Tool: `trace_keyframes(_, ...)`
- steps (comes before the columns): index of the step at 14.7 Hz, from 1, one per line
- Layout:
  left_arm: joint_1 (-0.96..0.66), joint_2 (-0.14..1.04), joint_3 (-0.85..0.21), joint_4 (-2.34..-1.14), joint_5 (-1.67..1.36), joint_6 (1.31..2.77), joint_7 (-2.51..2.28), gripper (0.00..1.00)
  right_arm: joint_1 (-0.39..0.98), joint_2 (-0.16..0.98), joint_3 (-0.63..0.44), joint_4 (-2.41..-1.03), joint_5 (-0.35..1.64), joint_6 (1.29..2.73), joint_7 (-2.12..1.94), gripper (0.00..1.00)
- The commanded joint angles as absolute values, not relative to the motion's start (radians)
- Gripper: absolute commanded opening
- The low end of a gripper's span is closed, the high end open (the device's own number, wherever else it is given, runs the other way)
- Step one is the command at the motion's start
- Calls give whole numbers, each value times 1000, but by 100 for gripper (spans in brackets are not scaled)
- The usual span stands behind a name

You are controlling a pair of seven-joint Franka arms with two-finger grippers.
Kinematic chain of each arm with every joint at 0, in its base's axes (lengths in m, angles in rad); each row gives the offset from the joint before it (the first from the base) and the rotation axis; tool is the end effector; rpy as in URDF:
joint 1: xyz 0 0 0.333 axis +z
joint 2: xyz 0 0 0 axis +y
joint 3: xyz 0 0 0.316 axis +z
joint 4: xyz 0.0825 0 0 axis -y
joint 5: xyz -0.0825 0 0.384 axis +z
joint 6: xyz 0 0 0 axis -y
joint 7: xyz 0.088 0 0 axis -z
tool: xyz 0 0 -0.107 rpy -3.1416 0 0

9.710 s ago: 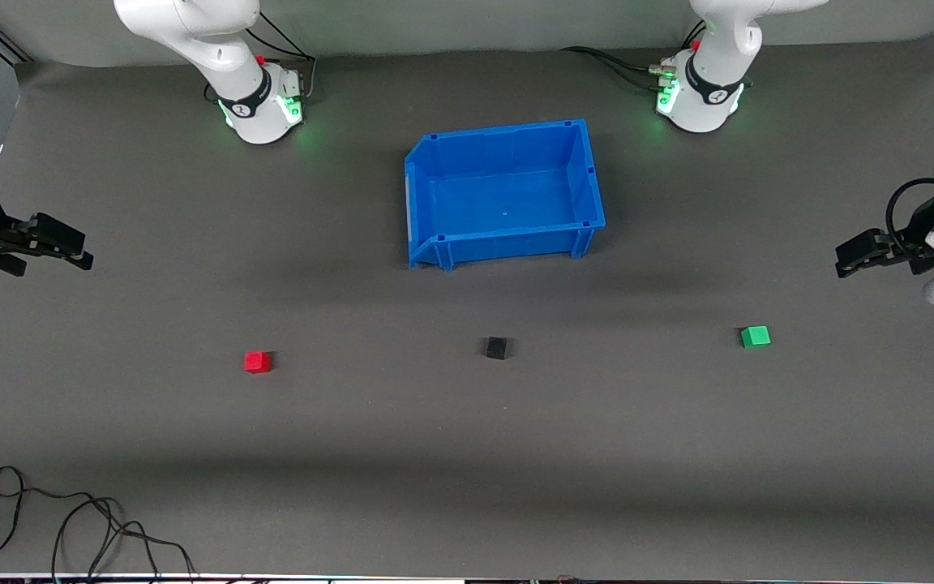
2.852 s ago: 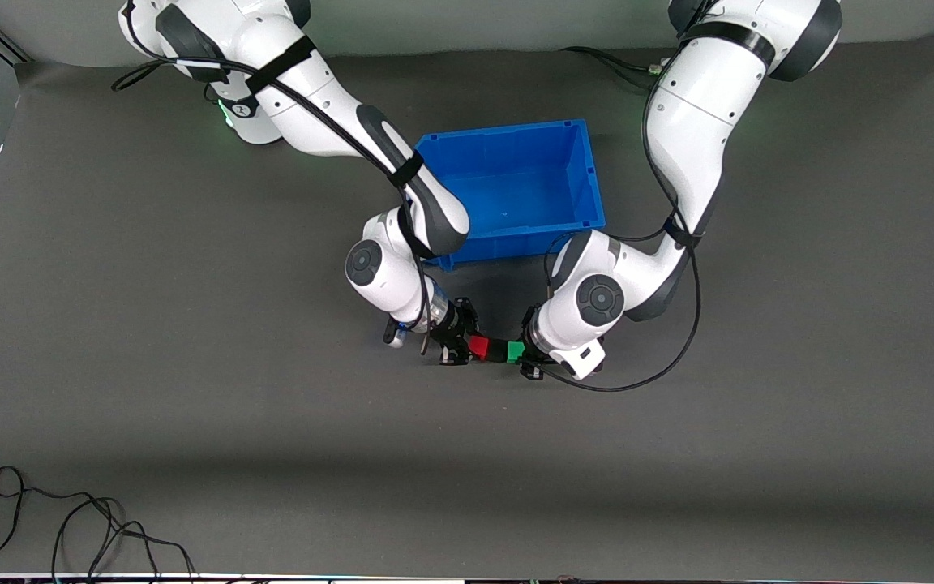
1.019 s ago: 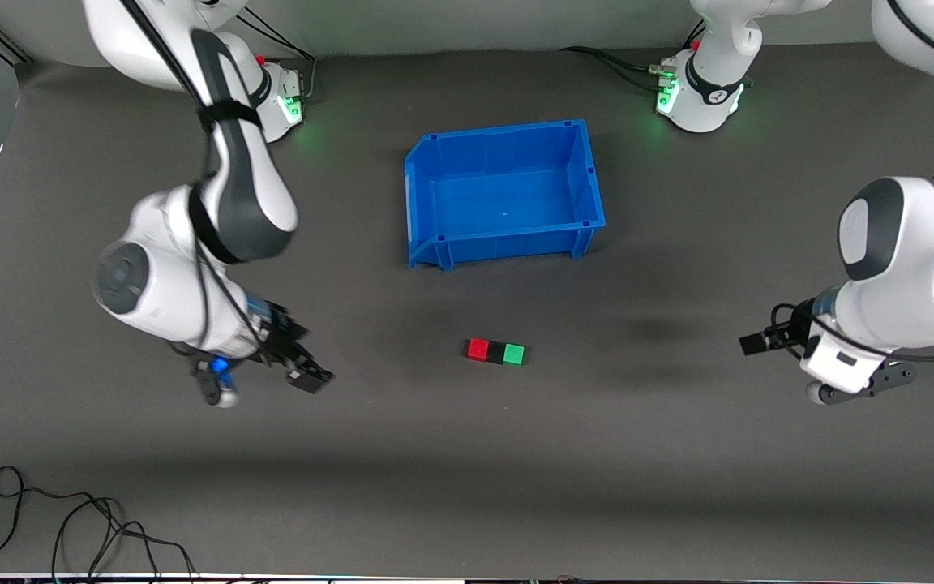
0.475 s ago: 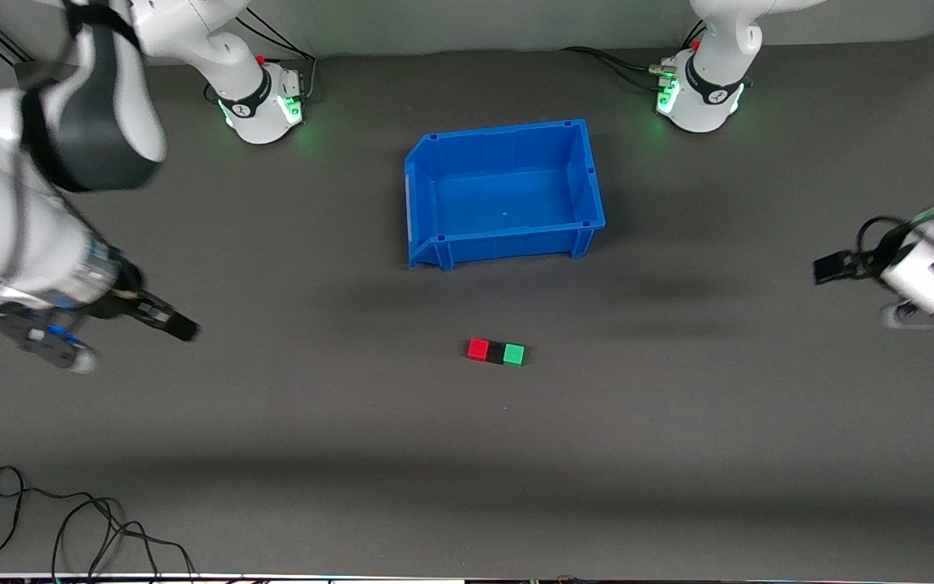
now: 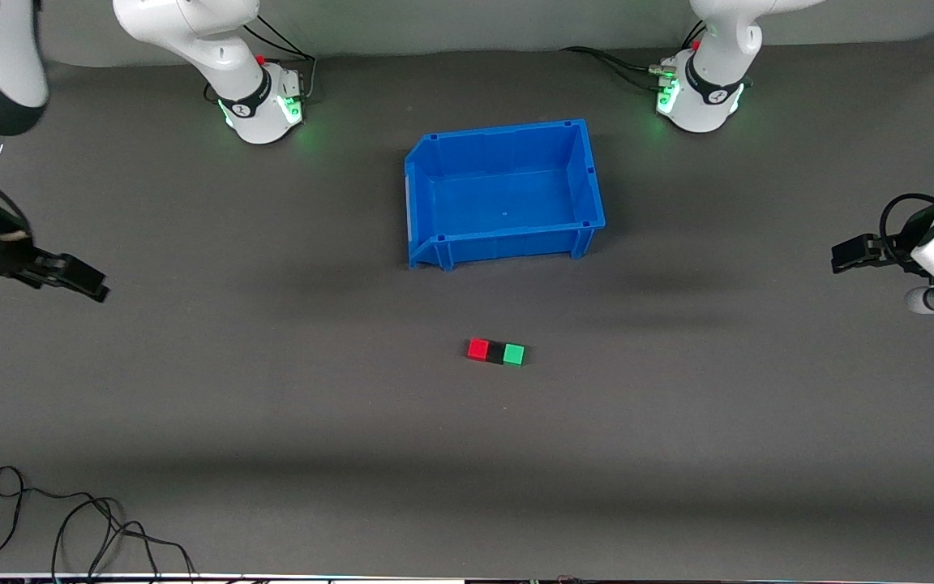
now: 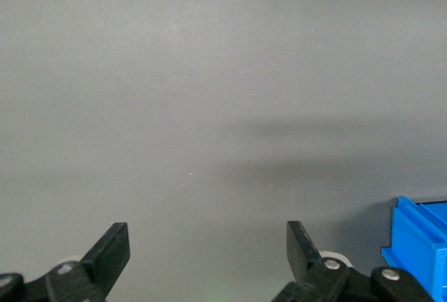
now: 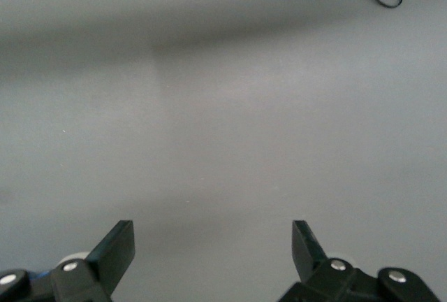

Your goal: Attach green and red cubes to black cube

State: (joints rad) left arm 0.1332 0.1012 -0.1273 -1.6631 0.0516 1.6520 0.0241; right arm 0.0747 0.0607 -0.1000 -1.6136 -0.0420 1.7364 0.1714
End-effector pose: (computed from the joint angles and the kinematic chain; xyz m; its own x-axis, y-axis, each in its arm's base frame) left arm 0.5820 0.0115 0.5305 0.9934 -0.0232 -0.1122 -0.0273 -0.9990 -0.0351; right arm 0.5861 -0.0170 0.5847 0.9797 -0.1878 0.0694 -0.1907 -0.9810 0.0365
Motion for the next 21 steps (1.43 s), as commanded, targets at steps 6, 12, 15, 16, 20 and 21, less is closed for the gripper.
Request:
trace_keyframes(6,110,110,-126,-1626,17,1629,20,100,-34,12,-28,-1635,-51,1710,-12,100)
trace_keyframes(12,110,117,-123,-1638,18,1657,29,100,-31,18,-28,-1634,-22,1706,-9,100)
trace_keyframes(15,101,117,-124,-1640,17,1678,18,100,-28,17,-28,-1625,-2,1668,2,100)
trace_keyframes(16,101,117,-124,-1640,17,1675,18,100,-29,18,-28,-1624,5,1666,3,100)
trace_keyframes(20,107,121,-124,-1637,17,1675,20,100,-26,18,-25,-1621,12,1632,3,100)
trace_keyframes(21,107,121,-124,-1637,17,1671,21,100,-25,20,-22,-1617,12,1631,3,100)
